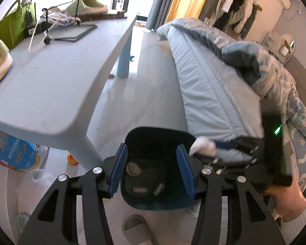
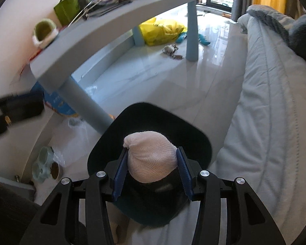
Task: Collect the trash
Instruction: 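Open the left tool to drop bubble wrap into the bin, then open the right tool to drop the white tissue ball into the bin, then move both tools back over the trash items on the bed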
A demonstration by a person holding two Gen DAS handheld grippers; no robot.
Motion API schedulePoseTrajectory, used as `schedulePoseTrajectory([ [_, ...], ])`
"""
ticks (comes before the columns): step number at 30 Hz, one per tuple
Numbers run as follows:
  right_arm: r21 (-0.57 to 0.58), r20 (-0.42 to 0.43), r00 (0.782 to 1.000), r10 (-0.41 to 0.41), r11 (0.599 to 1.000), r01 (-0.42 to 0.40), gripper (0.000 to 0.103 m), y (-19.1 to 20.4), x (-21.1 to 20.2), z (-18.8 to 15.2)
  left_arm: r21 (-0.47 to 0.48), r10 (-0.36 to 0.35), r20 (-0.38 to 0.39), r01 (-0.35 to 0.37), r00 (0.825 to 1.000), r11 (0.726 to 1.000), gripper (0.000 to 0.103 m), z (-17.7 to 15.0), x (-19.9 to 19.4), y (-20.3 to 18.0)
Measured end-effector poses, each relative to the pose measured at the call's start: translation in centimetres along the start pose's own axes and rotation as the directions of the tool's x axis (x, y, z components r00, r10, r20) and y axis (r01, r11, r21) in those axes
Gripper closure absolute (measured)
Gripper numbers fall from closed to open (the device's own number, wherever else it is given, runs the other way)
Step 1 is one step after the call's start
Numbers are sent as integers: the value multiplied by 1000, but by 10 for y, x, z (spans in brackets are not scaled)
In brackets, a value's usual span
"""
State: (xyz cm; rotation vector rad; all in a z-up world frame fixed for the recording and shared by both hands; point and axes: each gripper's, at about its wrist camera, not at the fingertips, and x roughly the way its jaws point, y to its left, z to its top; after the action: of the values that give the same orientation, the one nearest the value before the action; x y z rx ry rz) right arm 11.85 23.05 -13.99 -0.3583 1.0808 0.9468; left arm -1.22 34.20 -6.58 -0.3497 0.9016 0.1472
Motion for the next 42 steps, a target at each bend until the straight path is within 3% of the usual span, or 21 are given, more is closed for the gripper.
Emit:
schedulePoseTrajectory([
  [12, -75, -98, 994, -49, 996, 42, 53, 23, 27, -16, 28, -47, 147, 43, 988, 999, 64, 13, -32, -18],
  [15, -80, -95, 994, -58, 996, 50, 46, 22, 22, -16, 29, -59, 166, 55, 984, 998, 65, 16, -37, -23],
  [23, -35, -29, 999, -26, 999, 25, 46, 8, -9, -17, 63, -74, 199, 63, 977, 996, 65, 20, -43, -47],
  [31, -48, 73, 997, -39, 998, 43, 46, -6, -55, -18, 98, -106, 236, 85, 966, 992, 65, 25, -51, -77],
  [42, 29, 161, 984, -81, 997, 77, 46, -52, -107, -38, 147, -148, 259, 113, 954, 983, 65, 31, -47, -127],
])
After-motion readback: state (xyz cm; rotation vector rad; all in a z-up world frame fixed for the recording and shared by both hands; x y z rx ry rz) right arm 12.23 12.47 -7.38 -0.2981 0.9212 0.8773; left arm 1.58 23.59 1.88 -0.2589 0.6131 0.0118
